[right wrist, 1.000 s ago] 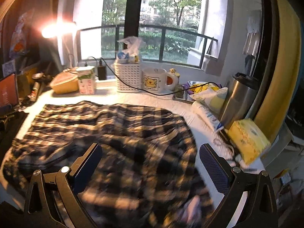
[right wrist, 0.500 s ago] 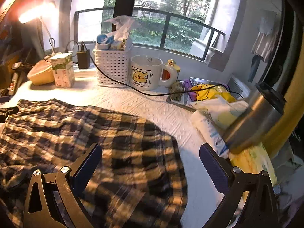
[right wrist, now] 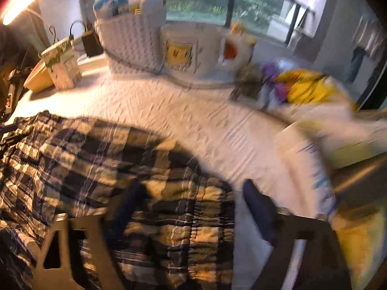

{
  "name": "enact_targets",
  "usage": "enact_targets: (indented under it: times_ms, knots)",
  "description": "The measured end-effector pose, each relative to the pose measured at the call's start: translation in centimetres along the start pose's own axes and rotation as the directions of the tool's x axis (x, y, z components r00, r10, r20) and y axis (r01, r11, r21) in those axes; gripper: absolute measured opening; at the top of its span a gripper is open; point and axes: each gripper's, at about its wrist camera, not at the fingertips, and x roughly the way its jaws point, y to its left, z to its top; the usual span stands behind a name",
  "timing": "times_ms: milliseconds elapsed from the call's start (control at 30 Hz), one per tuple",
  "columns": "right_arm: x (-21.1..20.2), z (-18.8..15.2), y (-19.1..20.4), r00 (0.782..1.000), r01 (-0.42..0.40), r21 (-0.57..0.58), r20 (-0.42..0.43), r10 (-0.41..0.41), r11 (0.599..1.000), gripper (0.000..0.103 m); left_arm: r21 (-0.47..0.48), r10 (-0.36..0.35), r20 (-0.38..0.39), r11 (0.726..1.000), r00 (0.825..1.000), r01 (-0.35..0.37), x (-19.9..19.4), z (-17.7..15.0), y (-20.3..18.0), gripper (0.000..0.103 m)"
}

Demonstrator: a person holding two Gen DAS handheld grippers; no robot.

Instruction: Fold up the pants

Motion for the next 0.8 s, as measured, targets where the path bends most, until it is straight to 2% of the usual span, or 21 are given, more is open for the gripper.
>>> enact_targets:
  times_ms: [33, 67, 100, 133, 167, 233, 433, 533, 800]
  knots:
    - [-0.1, -0.2, 0.2, 1.0, -0.01, -0.002, 0.027, 0.01, 1.0, 0.07, 0.033, -0.007, 0.008, 0.999, 1.0, 0.007, -0.2, -0.1, -0.8, 0.014]
    - [-0.2, -0.2, 0.3, 0.999, -0.019, -0.006, 0.028, 0.02, 1.0, 0.058, 0.053, -0.017, 0.009, 0.998, 1.0, 0.016, -0.2, -0.1, -1.4, 0.005]
    - [-0.4, -0.2, 0.5, 0.999, -0.031, -0.011, 0.026, 0.031, 0.999, 0.046, 0.072, -0.006, 0.011, 0.997, 1.0, 0.005, -0.3, -0.2, -2.0, 0.001]
    - [-0.7, -0.2, 0.7, 0.998, -0.056, -0.01, 0.026, 0.056, 0.998, 0.027, 0.095, 0.015, 0.017, 0.995, 1.0, -0.016, -0.3, -0.2, -2.4, 0.0]
    - [-1.0, -0.2, 1.1, 0.997, -0.063, -0.013, 0.032, 0.064, 0.998, 0.027, 0.114, 0.021, 0.025, 0.993, 0.999, -0.024, -0.3, -0.2, -2.7, 0.0]
    - [-1.6, -0.1, 2.1, 0.999, -0.012, -0.047, 0.052, 0.015, 0.999, 0.027, 0.106, 0.012, 0.045, 0.994, 0.999, -0.017, -0.8, -0.1, -2.5, 0.0]
    - [-5.5, 1.6, 2.5, 0.981, 0.033, -0.033, 0.191, -0.027, 0.999, 0.026, 0.099, 0.044, 0.15, 0.993, 0.988, -0.059, -3.0, 2.7, -0.9, 0.0]
    - [-6.9, 2.9, 2.1, 0.968, 0.051, -0.012, 0.245, -0.047, 0.999, 0.026, 0.104, 0.068, 0.217, 0.99, 0.974, -0.093, -3.5, 5.1, -0.4, 0.0]
    - [-8.4, 6.4, 1.5, 0.934, 0.122, 0.001, 0.338, -0.115, 0.993, 0.026, 0.113, 0.136, 0.371, 0.975, 0.919, -0.19, -5.4, 11.3, 0.5, 0.0]
